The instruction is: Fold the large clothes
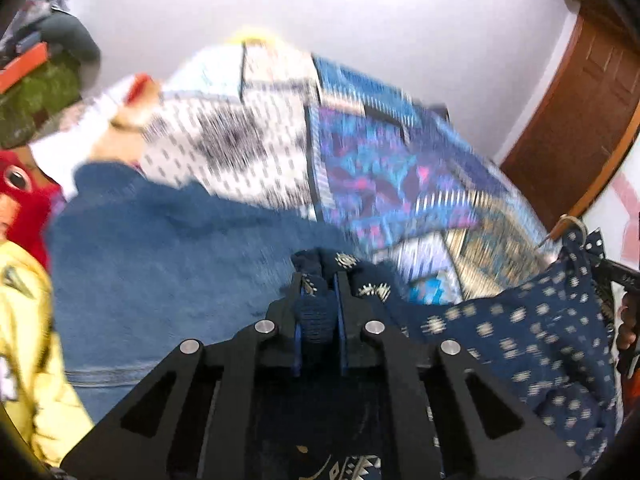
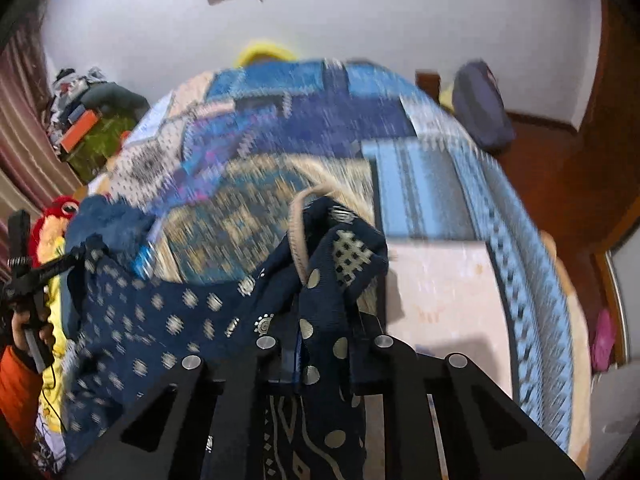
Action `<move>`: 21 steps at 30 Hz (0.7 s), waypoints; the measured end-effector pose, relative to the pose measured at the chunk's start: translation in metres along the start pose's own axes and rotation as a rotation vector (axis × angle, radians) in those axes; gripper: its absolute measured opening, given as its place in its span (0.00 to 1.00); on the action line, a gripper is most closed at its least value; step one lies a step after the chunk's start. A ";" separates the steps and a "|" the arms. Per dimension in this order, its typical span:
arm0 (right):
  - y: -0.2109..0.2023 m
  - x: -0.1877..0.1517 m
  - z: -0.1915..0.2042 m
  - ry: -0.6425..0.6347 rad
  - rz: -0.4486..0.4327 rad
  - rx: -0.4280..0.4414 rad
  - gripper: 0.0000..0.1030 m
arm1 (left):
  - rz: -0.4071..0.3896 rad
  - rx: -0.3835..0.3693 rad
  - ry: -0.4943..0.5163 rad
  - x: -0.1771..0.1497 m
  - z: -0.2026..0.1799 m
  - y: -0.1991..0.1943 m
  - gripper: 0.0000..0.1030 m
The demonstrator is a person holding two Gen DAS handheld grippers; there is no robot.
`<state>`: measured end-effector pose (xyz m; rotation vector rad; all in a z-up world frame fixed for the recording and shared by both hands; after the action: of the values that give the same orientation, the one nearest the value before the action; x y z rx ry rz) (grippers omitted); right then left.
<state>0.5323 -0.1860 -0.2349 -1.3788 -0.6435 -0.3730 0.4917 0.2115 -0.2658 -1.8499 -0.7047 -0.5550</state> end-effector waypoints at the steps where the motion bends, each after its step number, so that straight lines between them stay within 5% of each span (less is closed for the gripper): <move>1: -0.003 0.009 0.005 -0.009 -0.018 0.003 0.12 | -0.021 0.002 -0.009 0.009 0.001 -0.010 0.11; 8: 0.000 0.081 0.054 -0.082 -0.115 -0.001 0.11 | -0.111 0.123 -0.010 0.062 0.023 -0.033 0.10; 12: 0.025 0.111 0.076 -0.116 -0.125 -0.035 0.11 | -0.095 0.182 -0.027 0.076 0.048 -0.015 0.10; 21: 0.128 0.091 0.056 -0.134 0.031 -0.158 0.12 | 0.055 0.272 -0.147 0.038 0.117 0.057 0.10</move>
<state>0.6684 -0.0983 -0.2752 -1.5732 -0.7137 -0.3133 0.5648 0.3115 -0.3205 -1.6602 -0.7836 -0.2744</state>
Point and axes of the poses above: each gripper's, at about its wrist camera, not at the fingertips, and y roughly the way its jaws point, z to its left, x to its top, the point moved 7 cm from there along y, roughly the way its jaws point, and after that the axes turned 9 degrees about -x, right-handed, at the moved point
